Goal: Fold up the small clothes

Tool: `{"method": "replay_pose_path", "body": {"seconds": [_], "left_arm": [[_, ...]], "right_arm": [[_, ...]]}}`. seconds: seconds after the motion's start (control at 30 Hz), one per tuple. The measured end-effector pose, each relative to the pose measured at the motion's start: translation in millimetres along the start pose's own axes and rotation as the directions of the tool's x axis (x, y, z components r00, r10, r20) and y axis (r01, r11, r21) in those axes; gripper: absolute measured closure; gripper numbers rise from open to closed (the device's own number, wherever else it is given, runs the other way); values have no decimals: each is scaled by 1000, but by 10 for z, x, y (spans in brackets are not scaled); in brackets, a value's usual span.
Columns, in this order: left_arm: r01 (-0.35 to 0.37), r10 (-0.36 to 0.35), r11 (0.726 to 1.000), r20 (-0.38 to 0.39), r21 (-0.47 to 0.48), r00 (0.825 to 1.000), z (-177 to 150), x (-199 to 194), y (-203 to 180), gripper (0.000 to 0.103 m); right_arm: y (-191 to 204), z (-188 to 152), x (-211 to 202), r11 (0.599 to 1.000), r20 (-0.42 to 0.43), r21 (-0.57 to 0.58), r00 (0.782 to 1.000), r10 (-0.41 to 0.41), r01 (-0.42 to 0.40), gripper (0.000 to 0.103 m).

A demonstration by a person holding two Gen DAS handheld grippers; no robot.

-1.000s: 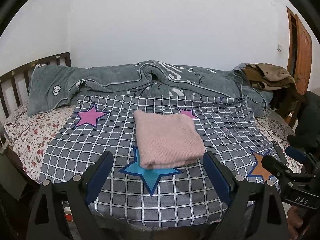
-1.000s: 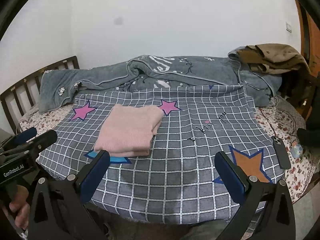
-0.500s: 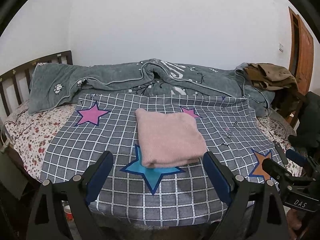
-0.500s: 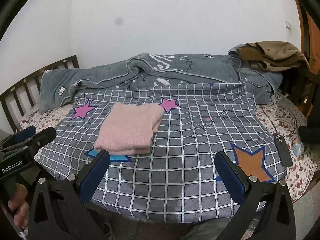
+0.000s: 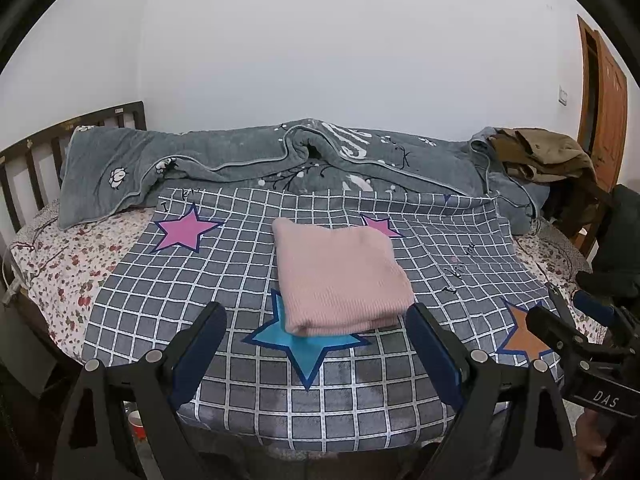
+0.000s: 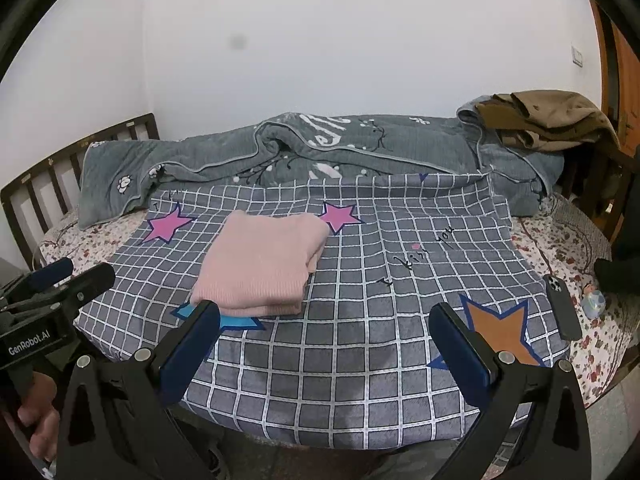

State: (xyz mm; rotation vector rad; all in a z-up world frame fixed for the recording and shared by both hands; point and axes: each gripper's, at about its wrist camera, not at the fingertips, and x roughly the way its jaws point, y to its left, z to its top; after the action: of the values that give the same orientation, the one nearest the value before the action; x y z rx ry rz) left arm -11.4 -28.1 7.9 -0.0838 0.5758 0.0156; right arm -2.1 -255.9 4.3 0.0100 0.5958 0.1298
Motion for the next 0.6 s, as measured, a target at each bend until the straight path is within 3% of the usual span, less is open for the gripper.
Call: {"method": "replay_pose_path", "body": {"seconds": [0.6], "left_arm": [[8,-8,1000,-6,-2,1000,-3,-10,-2,12]], "right_arm": [[9,-1,-5,1000,3,3,1000,5,-5,1]]}}
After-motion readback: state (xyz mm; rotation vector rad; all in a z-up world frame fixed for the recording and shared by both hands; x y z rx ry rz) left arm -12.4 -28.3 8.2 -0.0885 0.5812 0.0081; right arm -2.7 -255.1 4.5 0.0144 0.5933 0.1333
